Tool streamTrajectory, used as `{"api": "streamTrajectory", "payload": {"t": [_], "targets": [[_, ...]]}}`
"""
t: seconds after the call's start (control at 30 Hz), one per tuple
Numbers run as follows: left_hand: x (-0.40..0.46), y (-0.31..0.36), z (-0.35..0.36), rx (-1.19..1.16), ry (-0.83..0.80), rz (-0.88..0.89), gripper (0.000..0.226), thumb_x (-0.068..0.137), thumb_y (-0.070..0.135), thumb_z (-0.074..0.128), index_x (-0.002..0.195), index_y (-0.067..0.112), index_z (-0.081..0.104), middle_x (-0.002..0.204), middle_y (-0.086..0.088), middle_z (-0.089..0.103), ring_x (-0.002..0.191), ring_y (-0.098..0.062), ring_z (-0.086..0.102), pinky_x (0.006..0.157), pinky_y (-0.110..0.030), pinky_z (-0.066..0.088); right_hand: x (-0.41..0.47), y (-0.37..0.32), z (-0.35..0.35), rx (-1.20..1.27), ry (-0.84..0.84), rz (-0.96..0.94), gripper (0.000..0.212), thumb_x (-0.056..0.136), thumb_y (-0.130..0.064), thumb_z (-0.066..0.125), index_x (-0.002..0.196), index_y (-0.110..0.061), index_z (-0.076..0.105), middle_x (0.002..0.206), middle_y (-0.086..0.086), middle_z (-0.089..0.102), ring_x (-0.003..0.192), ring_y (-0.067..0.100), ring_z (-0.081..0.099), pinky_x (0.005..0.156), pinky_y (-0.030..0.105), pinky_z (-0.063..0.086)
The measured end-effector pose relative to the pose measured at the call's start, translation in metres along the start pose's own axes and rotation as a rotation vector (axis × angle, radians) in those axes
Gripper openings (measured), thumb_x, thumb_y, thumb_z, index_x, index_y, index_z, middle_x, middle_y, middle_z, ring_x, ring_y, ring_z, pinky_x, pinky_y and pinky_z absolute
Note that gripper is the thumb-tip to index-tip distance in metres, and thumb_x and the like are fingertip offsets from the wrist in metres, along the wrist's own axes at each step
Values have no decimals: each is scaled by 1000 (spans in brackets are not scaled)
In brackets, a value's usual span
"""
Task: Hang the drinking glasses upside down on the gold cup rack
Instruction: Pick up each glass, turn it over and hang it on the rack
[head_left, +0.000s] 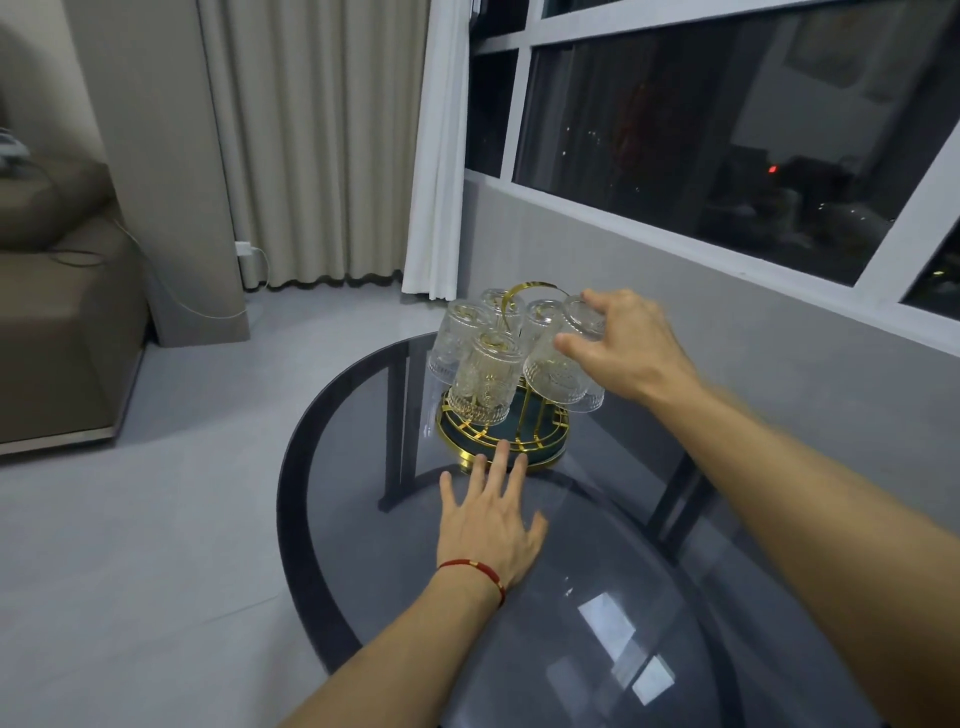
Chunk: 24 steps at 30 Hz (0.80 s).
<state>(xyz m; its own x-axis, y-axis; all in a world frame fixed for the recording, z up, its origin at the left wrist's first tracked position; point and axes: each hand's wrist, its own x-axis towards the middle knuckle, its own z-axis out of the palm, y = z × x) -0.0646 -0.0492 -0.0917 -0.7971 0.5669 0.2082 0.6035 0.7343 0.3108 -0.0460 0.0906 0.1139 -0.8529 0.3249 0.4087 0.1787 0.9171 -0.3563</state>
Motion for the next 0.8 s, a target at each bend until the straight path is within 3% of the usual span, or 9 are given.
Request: {"api": "streamTrajectory", "payload": {"t": [0.27, 0.4, 0.57, 0.7, 0.8], "targets": [[-2, 2, -3, -14, 0, 1, 72, 98, 47, 34, 160, 21, 9, 171, 3, -3, 155, -24, 4, 121, -63, 4, 0, 3, 35, -103, -83, -87, 48, 95, -33, 67, 135, -8, 65, 137, 18, 65, 132, 35, 55, 111, 47, 41], [-3, 3, -4, -19, -6, 3, 71, 98, 41, 35, 160, 19, 11, 171, 2, -3, 155, -25, 4, 121, -64, 4, -6, 9, 51, -167, -111, -153, 40, 100, -27, 60, 134, -6, 62, 133, 15, 66, 128, 34, 56, 114, 46, 34], [-3, 4, -4, -17, -1, 5, 70, 97, 40, 37, 159, 18, 15, 171, 2, 0, 155, -25, 6, 120, -65, 7, -11, 10, 61, -217, -73, -167, 47, 105, -32, 48, 146, -9, 52, 144, 11, 60, 131, 32, 53, 115, 45, 34], [-2, 4, -3, -20, -4, -7, 72, 95, 41, 42, 159, 17, 16, 171, 1, 0, 155, -25, 7, 120, -65, 7, -19, 9, 64, -263, -40, -59, 49, 104, -43, 45, 148, -23, 50, 151, 3, 54, 135, 36, 41, 104, 53, 40], [-2, 5, -5, -35, -1, -14, 72, 95, 41, 47, 157, 17, 21, 171, 2, 3, 154, -24, 10, 120, -65, 8, -26, 10, 62, -180, -92, -10, 62, 106, -44, 43, 163, -23, 29, 167, 11, 34, 149, 39, 32, 114, 59, 34]]}}
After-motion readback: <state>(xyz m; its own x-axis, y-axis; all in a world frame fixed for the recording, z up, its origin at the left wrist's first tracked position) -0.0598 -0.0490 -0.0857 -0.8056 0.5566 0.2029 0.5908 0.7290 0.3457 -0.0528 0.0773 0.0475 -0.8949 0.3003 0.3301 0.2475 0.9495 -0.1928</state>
